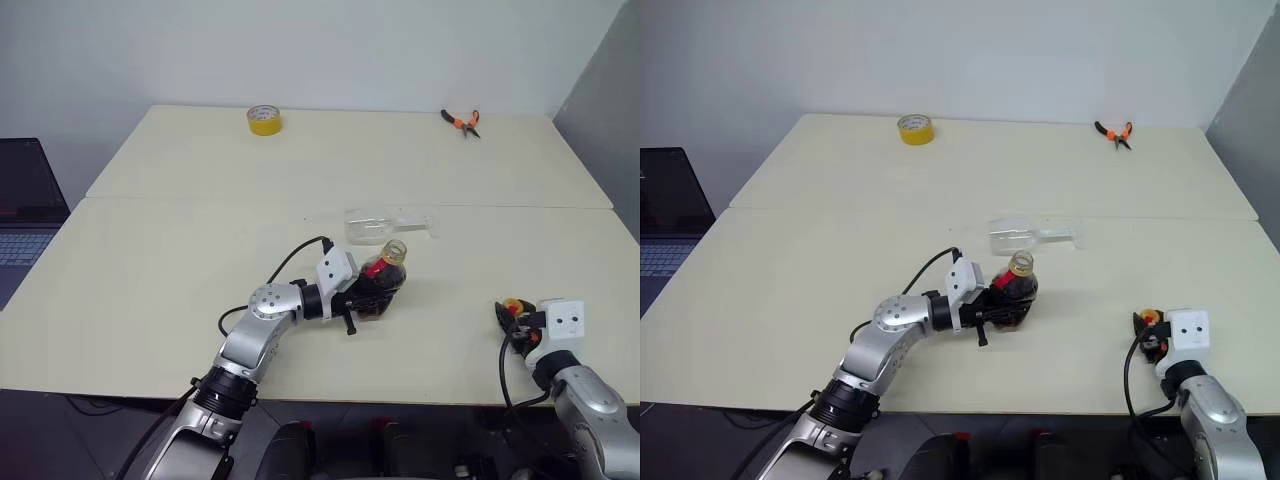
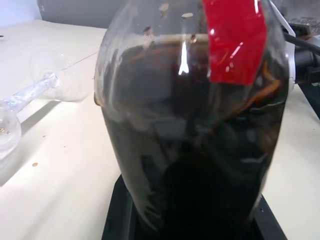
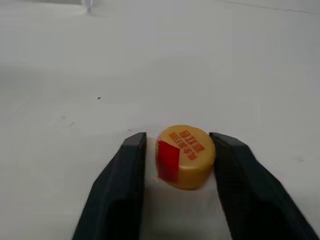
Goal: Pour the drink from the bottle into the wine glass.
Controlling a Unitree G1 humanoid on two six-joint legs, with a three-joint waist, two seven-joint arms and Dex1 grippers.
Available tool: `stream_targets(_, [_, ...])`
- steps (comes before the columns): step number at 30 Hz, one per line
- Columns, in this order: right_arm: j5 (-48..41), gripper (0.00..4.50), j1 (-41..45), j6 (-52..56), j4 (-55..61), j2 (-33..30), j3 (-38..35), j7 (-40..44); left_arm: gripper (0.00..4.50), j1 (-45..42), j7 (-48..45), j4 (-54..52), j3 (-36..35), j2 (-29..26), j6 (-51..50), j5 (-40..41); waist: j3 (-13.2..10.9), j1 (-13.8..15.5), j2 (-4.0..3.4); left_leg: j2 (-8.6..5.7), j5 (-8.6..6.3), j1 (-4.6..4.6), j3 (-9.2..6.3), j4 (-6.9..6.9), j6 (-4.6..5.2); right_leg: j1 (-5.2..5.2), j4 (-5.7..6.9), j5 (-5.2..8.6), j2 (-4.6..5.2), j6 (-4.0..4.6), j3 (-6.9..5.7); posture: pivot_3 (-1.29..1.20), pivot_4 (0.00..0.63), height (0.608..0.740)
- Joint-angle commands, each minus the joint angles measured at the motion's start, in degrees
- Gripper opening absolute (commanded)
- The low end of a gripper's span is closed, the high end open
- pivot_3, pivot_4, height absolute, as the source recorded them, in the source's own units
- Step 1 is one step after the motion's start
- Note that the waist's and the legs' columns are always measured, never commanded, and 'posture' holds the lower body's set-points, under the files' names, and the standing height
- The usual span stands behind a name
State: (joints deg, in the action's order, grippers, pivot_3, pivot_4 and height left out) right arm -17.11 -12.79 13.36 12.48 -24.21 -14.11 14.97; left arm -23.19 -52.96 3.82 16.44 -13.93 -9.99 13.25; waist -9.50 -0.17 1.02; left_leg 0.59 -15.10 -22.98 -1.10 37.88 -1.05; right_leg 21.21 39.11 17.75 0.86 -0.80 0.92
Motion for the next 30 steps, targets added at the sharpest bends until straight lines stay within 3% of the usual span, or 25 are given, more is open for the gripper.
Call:
stream_targets(1, [-1.6,3.59,-1.4,0.8,0.8,0.5,-0.4,2.6,0.66,-1.0,0.3,-3.0,-1.5,0.0,0.5,1.1,0.0,0.0,0.00,0.00,0.00,0.00,0.01,0.00,0.00,0.00,0.00,0.00,0.00,0.00,0.00,0.00,0.150,0.740])
stream_targets(4, [-3.5,4.49,-2.7,1.9,2.5,0.9,-0.7,4.5,0.66,-0.7,0.5,-3.4,-1.5,-0.1,0.5,1.1,0.0,0.0,-0.01,0.03,0.00,0.01,-0.01,-0.01,0.00,0.00,0.01,0.00,0.00,0.00,-0.01,0.00,0.150,0.740])
stream_targets(13, [-1.3,4.50,-5.8,0.3,9.2,0.0,-1.2,5.5,0.66,-0.5,1.6,-3.7,-2.6,-0.8,0.7,1.4,0.0,0.0,-0.03,0.01,0.00,0.01,-0.02,-0.01,0.00,-0.01,0.00,0.00,0.01,0.00,-0.02,0.00,0.150,0.740])
stream_targets(21, [6.0,4.50,-2.1,-0.4,21.1,-3.3,-0.1,4.4,0.66,1.1,13.9,-1.9,-10.5,-0.9,5.0,-1.8,0.0,0.0,-0.09,0.02,0.00,0.02,-0.05,-0.01,-0.01,0.02,0.03,0.00,-0.01,-0.01,-0.04,0.00,0.150,0.740])
stream_targets(25, [-0.3,4.50,2.7,4.6,27.6,-5.1,1.2,8.4,0.66,1.9,20.9,-1.3,-14.6,-0.4,6.4,-3.3,0.0,0.0,-0.09,-0.02,0.00,-0.02,-0.04,0.02,-0.01,0.01,0.00,0.00,0.06,-0.01,-0.04,0.00,0.150,0.740])
stream_targets(30, [-9.6,4.50,12.0,15.2,33.4,-8.7,12.2,15.4,0.66,0.8,31.0,5.7,-19.7,-0.4,12.4,-7.0,0.0,0.0,-0.06,0.00,0.00,0.00,-0.11,0.02,-0.01,-0.01,0.01,-0.01,0.05,-0.01,-0.11,0.00,0.150,0.740])
